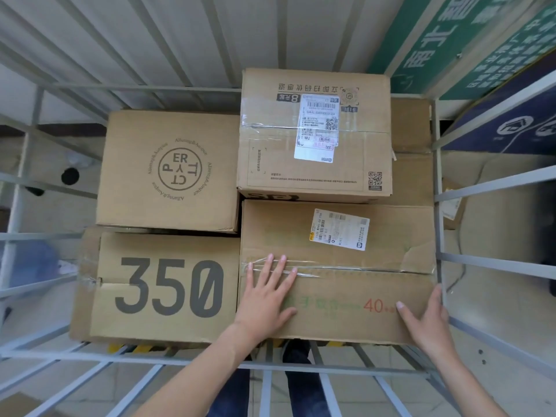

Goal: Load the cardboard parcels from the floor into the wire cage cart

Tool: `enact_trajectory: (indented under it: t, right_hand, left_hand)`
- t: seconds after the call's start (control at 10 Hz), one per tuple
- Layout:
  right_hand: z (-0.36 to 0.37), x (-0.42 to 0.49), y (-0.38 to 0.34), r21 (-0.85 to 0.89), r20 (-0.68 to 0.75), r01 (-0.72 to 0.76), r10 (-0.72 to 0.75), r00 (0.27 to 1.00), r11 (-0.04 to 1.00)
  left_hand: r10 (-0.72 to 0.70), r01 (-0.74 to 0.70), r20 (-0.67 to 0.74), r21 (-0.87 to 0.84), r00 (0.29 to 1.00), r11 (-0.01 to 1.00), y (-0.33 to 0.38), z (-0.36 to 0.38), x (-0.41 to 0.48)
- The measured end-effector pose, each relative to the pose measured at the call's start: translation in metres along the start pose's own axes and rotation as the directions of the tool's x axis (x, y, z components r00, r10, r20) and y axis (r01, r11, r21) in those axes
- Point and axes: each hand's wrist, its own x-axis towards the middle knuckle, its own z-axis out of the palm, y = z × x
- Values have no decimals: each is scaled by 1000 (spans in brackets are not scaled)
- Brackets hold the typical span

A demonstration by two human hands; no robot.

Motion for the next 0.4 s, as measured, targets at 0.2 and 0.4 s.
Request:
enact_trajectory:
  t: [0.2,0.4]
  right_hand:
    - [-2,-1,-4,-14,23,-2,2,1000,1000]
    - [7,-18,-36,-142,-110,63,-79,991,988]
  left_hand:
    - [19,-24,-64,-79,998,997,-13,-4,-11]
    - [-166,135,-191,-164,968,977,-73,-25,-42]
